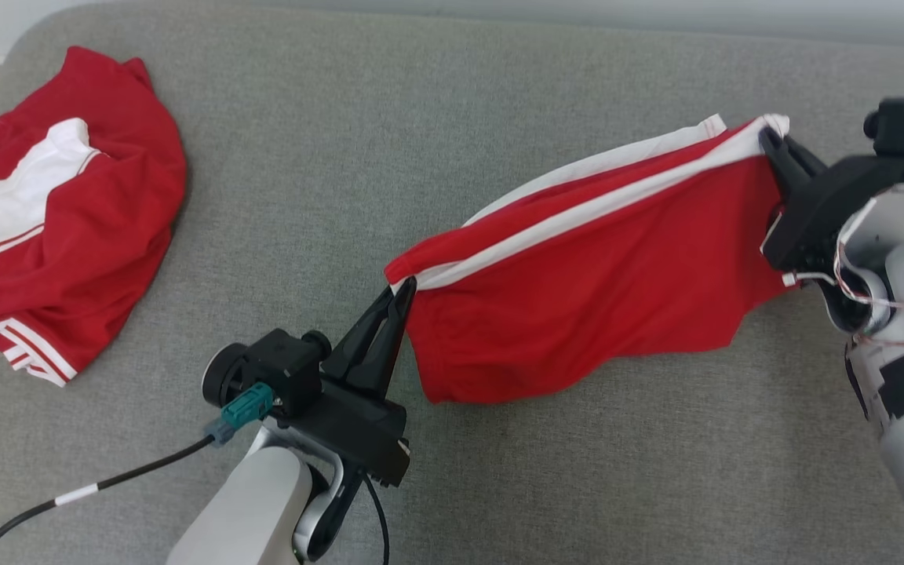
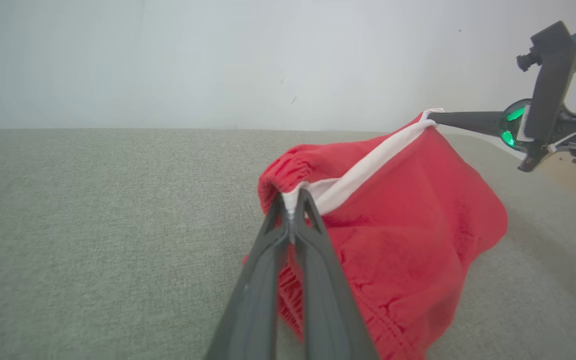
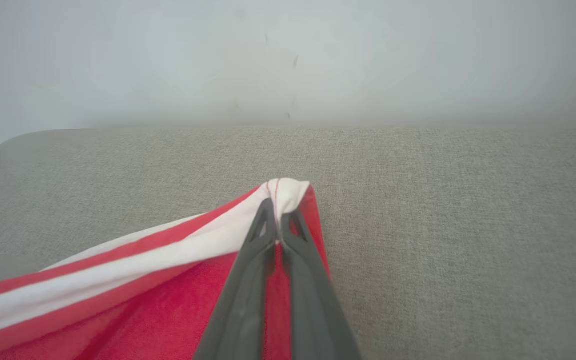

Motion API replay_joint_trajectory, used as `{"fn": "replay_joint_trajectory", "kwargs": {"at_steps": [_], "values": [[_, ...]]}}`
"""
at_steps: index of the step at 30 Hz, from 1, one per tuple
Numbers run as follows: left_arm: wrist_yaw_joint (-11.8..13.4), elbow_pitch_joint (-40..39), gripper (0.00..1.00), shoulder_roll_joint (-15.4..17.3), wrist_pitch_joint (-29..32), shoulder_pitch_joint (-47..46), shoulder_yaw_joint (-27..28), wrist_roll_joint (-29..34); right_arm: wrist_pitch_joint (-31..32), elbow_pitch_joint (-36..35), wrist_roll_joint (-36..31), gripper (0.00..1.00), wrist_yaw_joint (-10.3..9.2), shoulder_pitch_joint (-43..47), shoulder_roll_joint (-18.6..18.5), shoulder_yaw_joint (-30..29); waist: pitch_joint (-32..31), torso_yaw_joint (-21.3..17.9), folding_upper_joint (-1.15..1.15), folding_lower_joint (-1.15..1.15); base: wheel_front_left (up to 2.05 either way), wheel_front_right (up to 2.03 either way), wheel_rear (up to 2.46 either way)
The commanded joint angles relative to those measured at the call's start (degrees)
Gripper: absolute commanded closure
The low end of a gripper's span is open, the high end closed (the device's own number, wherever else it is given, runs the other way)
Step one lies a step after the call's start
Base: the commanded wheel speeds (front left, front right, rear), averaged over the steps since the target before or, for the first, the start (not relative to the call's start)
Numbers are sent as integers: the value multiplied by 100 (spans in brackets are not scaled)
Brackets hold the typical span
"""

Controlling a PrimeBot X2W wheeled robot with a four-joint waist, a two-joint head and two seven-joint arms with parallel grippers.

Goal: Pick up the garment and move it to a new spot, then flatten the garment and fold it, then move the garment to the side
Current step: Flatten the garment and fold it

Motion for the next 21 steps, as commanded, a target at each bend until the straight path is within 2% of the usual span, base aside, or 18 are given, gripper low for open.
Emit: {"fn": "replay_joint_trajectory", "kwargs": {"at_steps": [1, 8, 9, 10, 11, 12, 21], "values": [[7, 43, 100, -38, -19, -117, 32, 12, -69, 189, -56, 100, -15, -226, 56, 80, 155, 57, -1, -1, 0, 0, 0], [7, 234, 100, -81, -19, -354, 101, 116, -410, 1064, -121, 100, -15, -1006, 155, 476, 361, 7, -1, -1, 0, 0, 0], [7, 268, 90, -78, -19, -369, 123, 165, -505, 1141, -102, 42, -15, -1065, 172, 506, 364, -5, -1, -1, 0, 0, 0], [7, 282, 54, -81, -19, -374, 156, 216, -562, 1223, -71, 0, -15, -1107, 200, 547, 357, -21, -1, -1, 0, 0, 0], [7, 298, 3, -91, -19, -358, 197, 255, -608, 1288, -31, 0, -15, -1137, 232, 603, 343, -38, -1, -1, 0, 0, 0], [7, 307, 0, -97, -19, -329, 241, 316, -639, 1337, 2, 0, -15, -1152, 251, 677, 319, -53, -1, -1, 0, 0, 0], [7, 62, 0, -149, -19, 175, 721, 823, -979, 1474, 397, 0, -14, -864, -56, 1300, 2, -113, -1, -1, 0, 0, 0]]}}
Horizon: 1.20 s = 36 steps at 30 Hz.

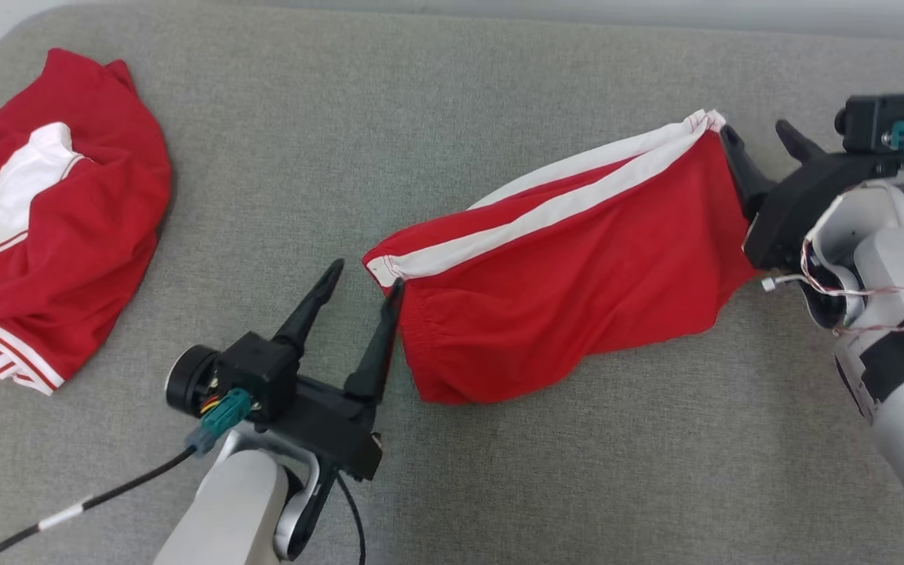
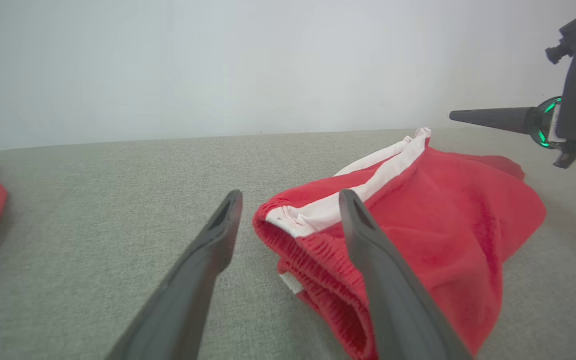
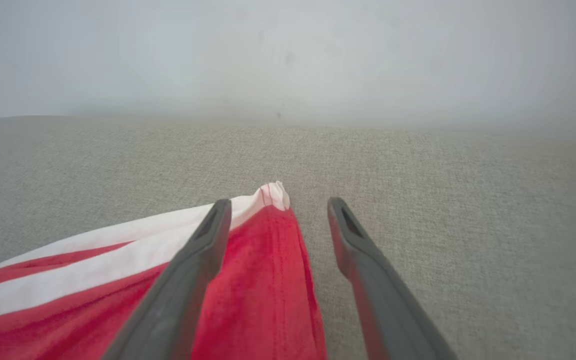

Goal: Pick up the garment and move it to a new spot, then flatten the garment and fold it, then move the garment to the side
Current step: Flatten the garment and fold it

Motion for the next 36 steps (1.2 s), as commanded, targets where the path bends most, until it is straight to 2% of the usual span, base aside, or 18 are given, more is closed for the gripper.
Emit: {"fn": "replay_joint_trajectory", "kwargs": {"at_steps": [1, 10, 16, 24, 25, 26, 32, 36], "values": [[7, -125, 0, -33, -19, 188, 164, 151, -82, 16, 130, 0, -14, 154, -100, 95, -129, -10, -1, 0, 0, 0, 0], [87, -1047, 0, -283, -19, 1061, 1215, 931, -241, 113, 567, 0, -13, 764, -369, 449, -389, 92, -1, 0, 0, 0, 0], [213, -1476, 0, -378, -19, 1489, 1739, 1298, -309, 287, 697, 0, -13, 956, -383, 575, -432, 194, -1, 0, 0, 0, 0], [322, -1752, 0, -481, -19, 2079, 2103, 1680, -338, 667, 817, 0, -13, 1056, -295, 674, -457, 318, -1, 0, 0, 0, 0], [311, -1743, 0, -489, -19, 2113, 2115, 1690, -354, 704, 847, 60, -13, 1068, -281, 676, -470, 332, -1, 0, 0, 0, 0], [309, -1741, 0, -492, -19, 2150, 2132, 1691, -370, 723, 860, 100, -13, 1085, -264, 694, -483, 339, -1, 0, 0, 0, 0], [261, -1680, 0, -522, -19, 2291, 2235, 1674, -626, 629, 1066, 100, -14, 1230, -232, 772, -680, 290, -1, 0, 0, 0, 0], [213, -1643, 0, -529, -19, 2361, 2280, 1684, -761, 381, 1254, 100, -14, 1501, -373, 866, -859, 197, -1, 0, 0, 0, 0]]}}
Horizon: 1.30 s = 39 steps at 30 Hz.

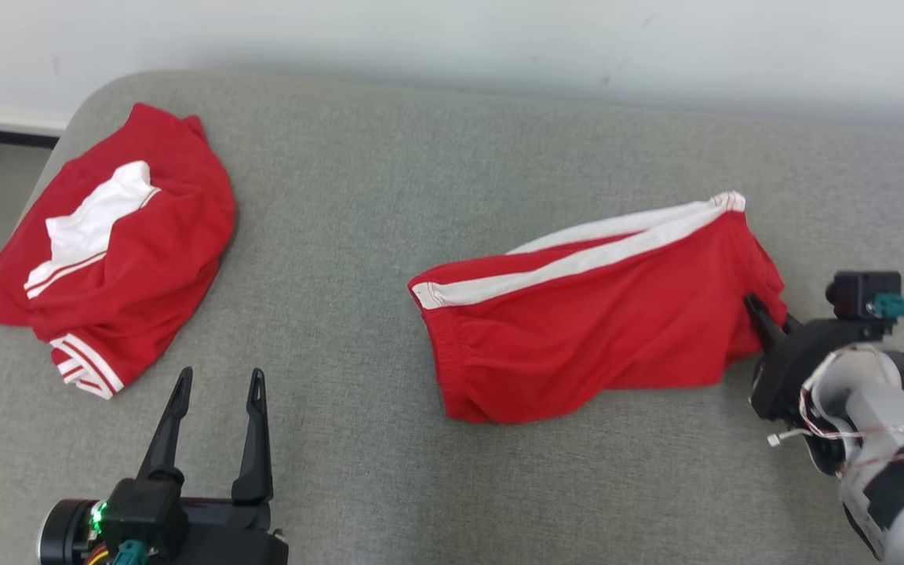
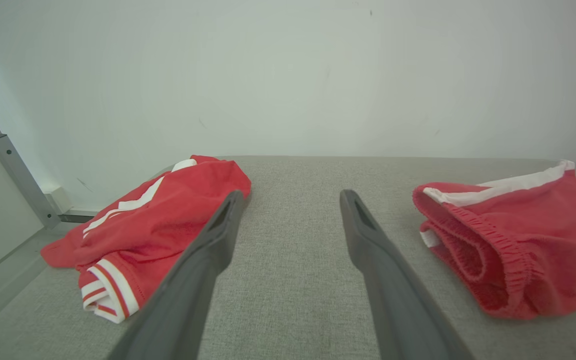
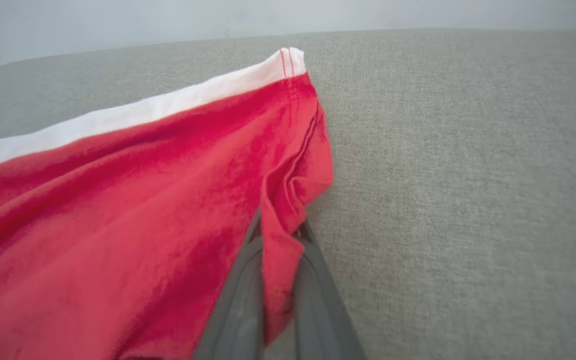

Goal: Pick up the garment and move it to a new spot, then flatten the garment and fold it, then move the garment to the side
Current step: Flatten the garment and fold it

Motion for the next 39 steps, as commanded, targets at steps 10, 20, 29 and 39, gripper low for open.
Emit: {"fn": "replay_joint_trajectory", "kwargs": {"at_steps": [10, 20, 29, 39], "values": [[-72, 7, 0, -21, -19, 286, 77, 75, -76, -810, 729, 100, -15, 1321, -500, -62, -282, -350, 0, 1, 0, 0, 0], [-126, 13, 0, -25, -19, 215, 155, 96, -21, -1100, 616, 0, -15, 1474, -679, -348, -188, -443, 0, 1, 0, 0, 0], [-167, -12, 0, -27, -19, 75, 32, 96, 380, -419, 16, 0, -15, 887, -543, -490, -61, -228, 0, 1, 0, 0, 0], [-116, -14, 0, -27, -19, 276, 80, 134, 472, -148, 106, 100, -15, 1062, -398, -539, -229, -293, 0, 1, 0, 0, 0]]}}
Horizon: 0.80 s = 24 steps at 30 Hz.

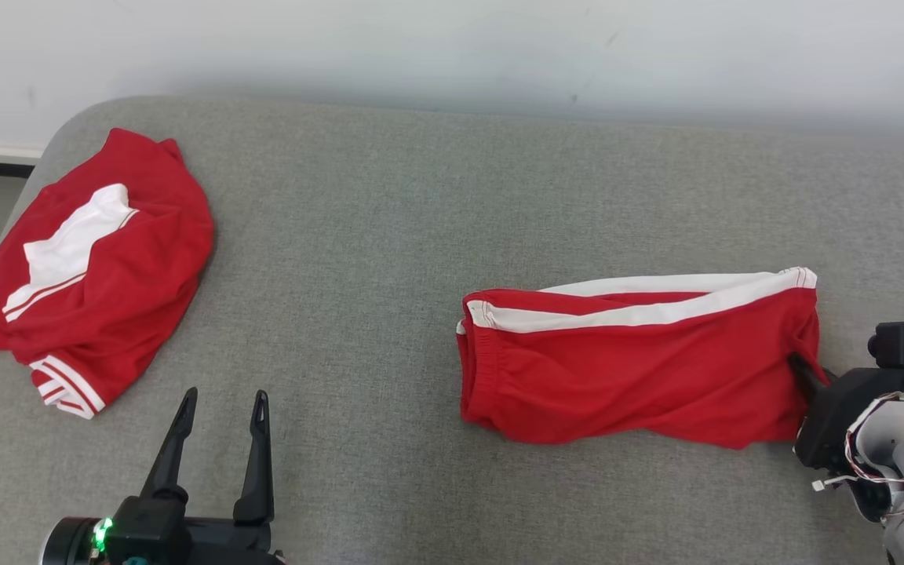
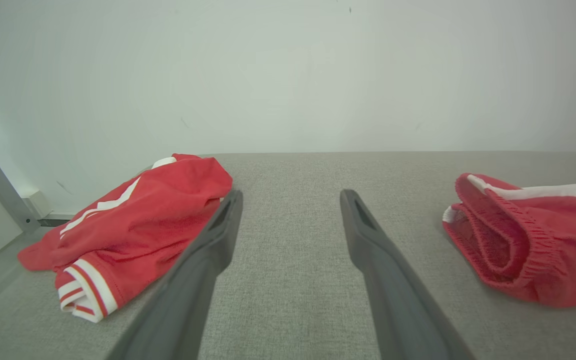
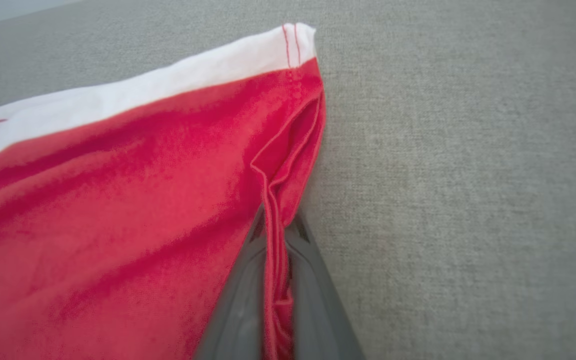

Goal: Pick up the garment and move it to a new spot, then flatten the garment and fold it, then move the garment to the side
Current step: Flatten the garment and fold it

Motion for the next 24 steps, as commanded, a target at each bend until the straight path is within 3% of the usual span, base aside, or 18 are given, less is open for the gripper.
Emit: {"fn": "replay_joint_trajectory", "kwargs": {"at_steps": [1, 4, 12, 24], "values": [[18, -3, 0, -10, -19, 69, 16, 6, -22, 118, 41, 100, -16, 172, -102, -33, -72, -80, 0, 0, 0, 0, 0], [4, 19, 0, -9, -19, 110, 10, 32, -124, 238, -7, 100, -18, 158, -342, -139, -135, -135, 0, 0, 0, 0, 0], [-31, 37, 0, 5, -19, 256, 114, 75, -196, -10, 18, 100, -15, 69, -492, -194, -319, -380, 0, 0, 0, 0, 0], [-9, -15, 0, 3, -19, 373, 158, 89, 67, -1881, -14, 100, -15, 414, -190, -5, -451, -601, 0, 0, 0, 0, 0]]}}
